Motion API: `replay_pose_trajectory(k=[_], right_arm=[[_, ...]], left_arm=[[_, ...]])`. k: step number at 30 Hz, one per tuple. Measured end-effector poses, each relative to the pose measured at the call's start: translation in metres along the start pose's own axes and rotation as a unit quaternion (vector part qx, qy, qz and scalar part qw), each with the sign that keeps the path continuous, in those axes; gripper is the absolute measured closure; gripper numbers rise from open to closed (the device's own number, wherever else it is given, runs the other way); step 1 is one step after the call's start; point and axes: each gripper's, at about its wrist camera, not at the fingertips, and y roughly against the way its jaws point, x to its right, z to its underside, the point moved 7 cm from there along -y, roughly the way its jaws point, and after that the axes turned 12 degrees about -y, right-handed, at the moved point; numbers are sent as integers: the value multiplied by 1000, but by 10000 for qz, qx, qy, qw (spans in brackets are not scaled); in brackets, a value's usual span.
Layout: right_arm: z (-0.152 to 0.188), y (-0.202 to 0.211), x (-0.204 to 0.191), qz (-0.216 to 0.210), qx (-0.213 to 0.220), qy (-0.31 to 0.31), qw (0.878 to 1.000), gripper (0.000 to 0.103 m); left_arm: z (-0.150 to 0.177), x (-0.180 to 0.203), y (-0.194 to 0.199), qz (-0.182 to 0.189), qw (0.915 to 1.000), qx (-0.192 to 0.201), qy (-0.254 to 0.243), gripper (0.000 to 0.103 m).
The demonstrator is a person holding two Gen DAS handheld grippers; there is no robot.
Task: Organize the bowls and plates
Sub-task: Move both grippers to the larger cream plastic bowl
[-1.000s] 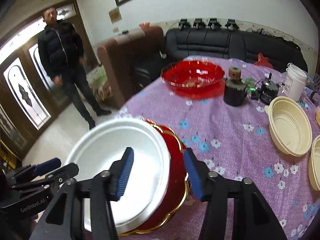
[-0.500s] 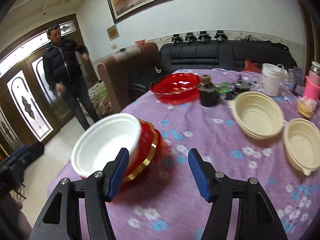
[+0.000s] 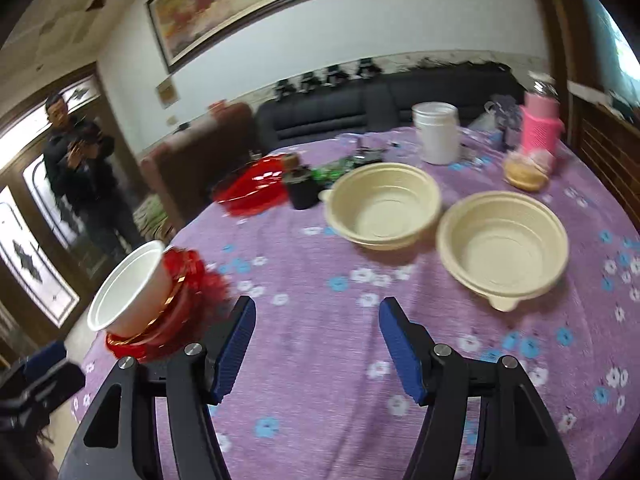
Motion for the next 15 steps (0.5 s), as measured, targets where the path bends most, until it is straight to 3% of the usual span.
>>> replay_pose_trajectory(k=[8, 15], right_arm=[[-44, 6, 54, 115, 371, -755, 9964, 35], [-78, 3, 137, 577, 783, -1638, 9817, 35]], left_arm=[[10, 16, -8, 41, 9997, -245, -60, 12], [16, 31, -19, 97, 9989, -436, -126, 12]])
